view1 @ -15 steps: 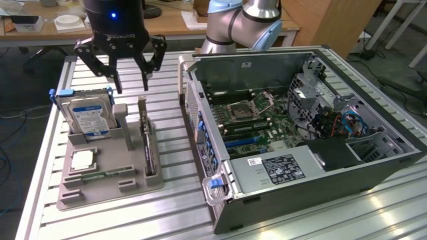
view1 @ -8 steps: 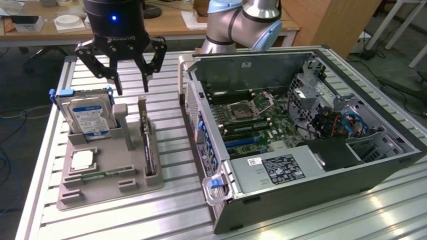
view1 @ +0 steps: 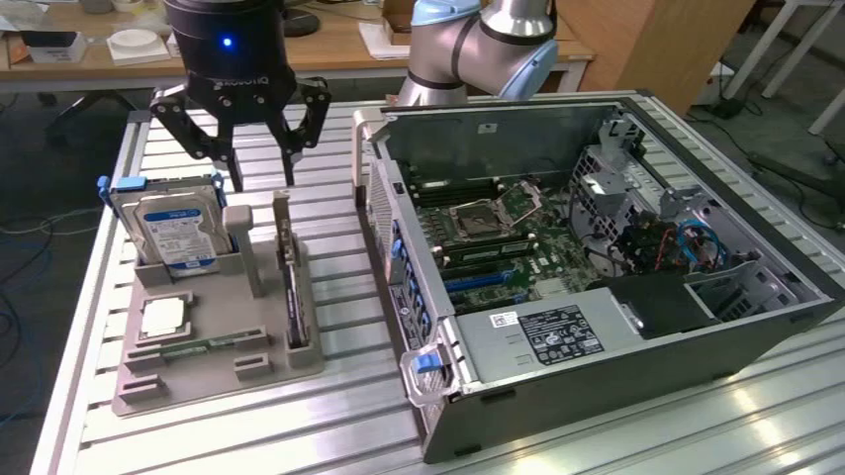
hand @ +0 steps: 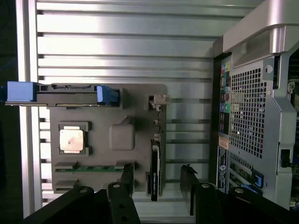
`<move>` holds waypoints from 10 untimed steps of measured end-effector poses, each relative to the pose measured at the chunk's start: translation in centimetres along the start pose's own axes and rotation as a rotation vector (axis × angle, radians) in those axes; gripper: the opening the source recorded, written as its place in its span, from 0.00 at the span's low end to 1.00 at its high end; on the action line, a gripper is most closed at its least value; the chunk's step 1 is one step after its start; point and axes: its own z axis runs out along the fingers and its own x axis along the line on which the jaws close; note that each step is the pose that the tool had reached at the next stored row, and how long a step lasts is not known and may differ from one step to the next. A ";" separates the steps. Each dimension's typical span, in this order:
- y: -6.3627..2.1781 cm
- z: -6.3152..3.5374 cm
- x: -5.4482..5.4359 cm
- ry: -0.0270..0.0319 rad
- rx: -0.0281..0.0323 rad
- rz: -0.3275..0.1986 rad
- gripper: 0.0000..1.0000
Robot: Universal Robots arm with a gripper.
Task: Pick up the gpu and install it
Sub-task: 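Pick up the gpu and move the gpu toward the slot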
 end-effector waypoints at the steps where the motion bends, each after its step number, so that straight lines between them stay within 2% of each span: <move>1: -0.01 0.05 0.0 -0.0001 0.0000 0.000 0.53; 10: -0.26 0.46 0.0 -0.0003 -0.0002 0.000 0.53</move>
